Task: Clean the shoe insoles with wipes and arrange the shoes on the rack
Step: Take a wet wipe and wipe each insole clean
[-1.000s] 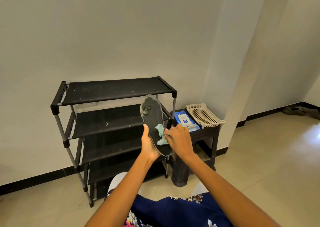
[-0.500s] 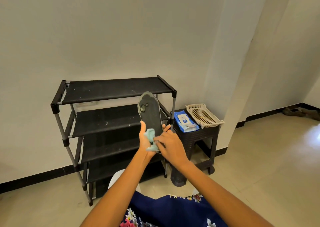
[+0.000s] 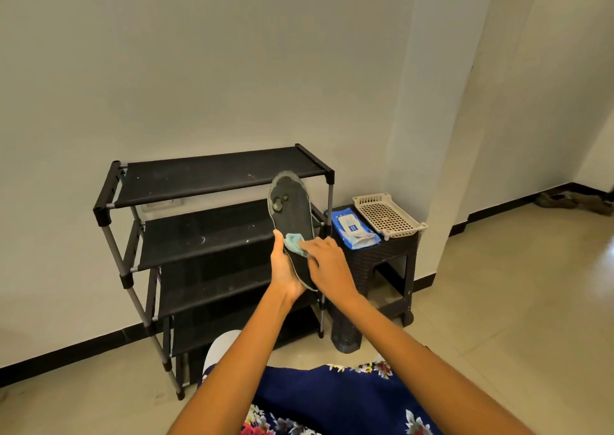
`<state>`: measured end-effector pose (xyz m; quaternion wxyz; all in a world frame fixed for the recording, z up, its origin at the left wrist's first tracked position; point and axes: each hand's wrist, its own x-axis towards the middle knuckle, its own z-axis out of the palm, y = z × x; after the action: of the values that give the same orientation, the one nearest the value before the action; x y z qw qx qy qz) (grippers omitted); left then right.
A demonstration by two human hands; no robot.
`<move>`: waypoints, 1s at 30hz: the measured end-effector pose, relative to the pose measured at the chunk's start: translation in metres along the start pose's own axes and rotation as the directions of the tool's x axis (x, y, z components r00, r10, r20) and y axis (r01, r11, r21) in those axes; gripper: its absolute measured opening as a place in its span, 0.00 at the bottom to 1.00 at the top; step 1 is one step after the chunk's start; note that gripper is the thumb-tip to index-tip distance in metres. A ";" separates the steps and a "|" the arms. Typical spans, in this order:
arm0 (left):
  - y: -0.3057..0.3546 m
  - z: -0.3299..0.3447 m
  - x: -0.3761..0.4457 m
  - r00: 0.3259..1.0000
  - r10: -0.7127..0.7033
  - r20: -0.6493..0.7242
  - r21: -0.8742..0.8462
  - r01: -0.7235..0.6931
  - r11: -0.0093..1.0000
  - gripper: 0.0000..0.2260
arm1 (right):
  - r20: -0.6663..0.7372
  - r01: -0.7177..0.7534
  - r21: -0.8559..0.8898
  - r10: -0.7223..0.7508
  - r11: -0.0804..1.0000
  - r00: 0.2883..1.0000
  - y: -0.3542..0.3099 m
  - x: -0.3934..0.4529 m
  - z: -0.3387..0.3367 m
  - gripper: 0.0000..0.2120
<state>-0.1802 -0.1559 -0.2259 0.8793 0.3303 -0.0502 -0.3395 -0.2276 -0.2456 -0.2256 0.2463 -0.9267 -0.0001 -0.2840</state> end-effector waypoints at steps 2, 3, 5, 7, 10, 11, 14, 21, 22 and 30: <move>0.001 -0.004 0.002 1.000 -0.011 -0.024 -0.061 0.009 0.998 0.36 | -0.012 0.037 -0.031 -0.038 0.999 0.999 -0.002 -0.012 0.000 0.15; 0.002 -0.008 0.004 0.999 -0.024 -0.029 -0.103 0.021 0.994 0.36 | -0.008 0.085 -0.014 -0.086 0.996 0.996 -0.003 -0.022 -0.001 0.14; 0.005 -0.014 0.006 0.999 -0.039 -0.031 -0.175 0.033 0.984 0.38 | 0.037 0.207 -0.012 -0.206 0.978 0.978 -0.005 -0.045 0.000 0.16; 0.006 -0.019 0.006 0.998 -0.063 -0.024 -0.192 0.058 0.980 0.39 | 0.126 0.280 -0.085 -0.268 0.956 0.955 -0.002 -0.056 0.001 0.21; -0.003 -0.015 -0.002 0.996 -0.086 0.002 -0.165 0.086 0.983 0.40 | 0.208 0.244 -0.232 -0.197 0.942 0.958 0.000 -0.033 -0.001 0.27; -0.007 -0.014 -0.004 0.997 -0.082 -0.017 -0.141 0.078 0.987 0.39 | 0.228 0.198 -0.262 -0.138 0.945 0.964 0.001 -0.024 -0.002 0.30; -0.003 -0.011 -0.009 0.997 -0.068 -0.049 -0.149 0.060 0.987 0.39 | 0.236 0.127 -0.299 -0.056 0.946 0.970 0.008 -0.014 -0.004 0.34; 0.005 -0.031 -0.007 0.994 -0.096 -0.056 -0.195 0.083 0.977 0.39 | 0.147 0.445 -0.201 -0.422 0.873 0.895 -0.001 -0.031 0.006 0.14; 0.005 -0.029 -0.007 0.996 -0.073 -0.055 -0.171 0.062 0.983 0.37 | 0.123 0.421 -0.196 -0.404 0.886 0.906 -0.001 -0.022 0.004 0.13; 0.000 -0.019 -0.007 1.000 0.012 0.026 -0.067 -0.010 0.998 0.30 | -0.006 -0.081 0.058 0.081 0.995 0.997 0.001 0.042 -0.015 0.11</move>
<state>-0.1794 -0.1410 -0.2397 0.8910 0.2959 -0.0522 -0.3403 -0.2000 -0.2595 -0.1931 0.2841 -0.9172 0.0303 -0.2776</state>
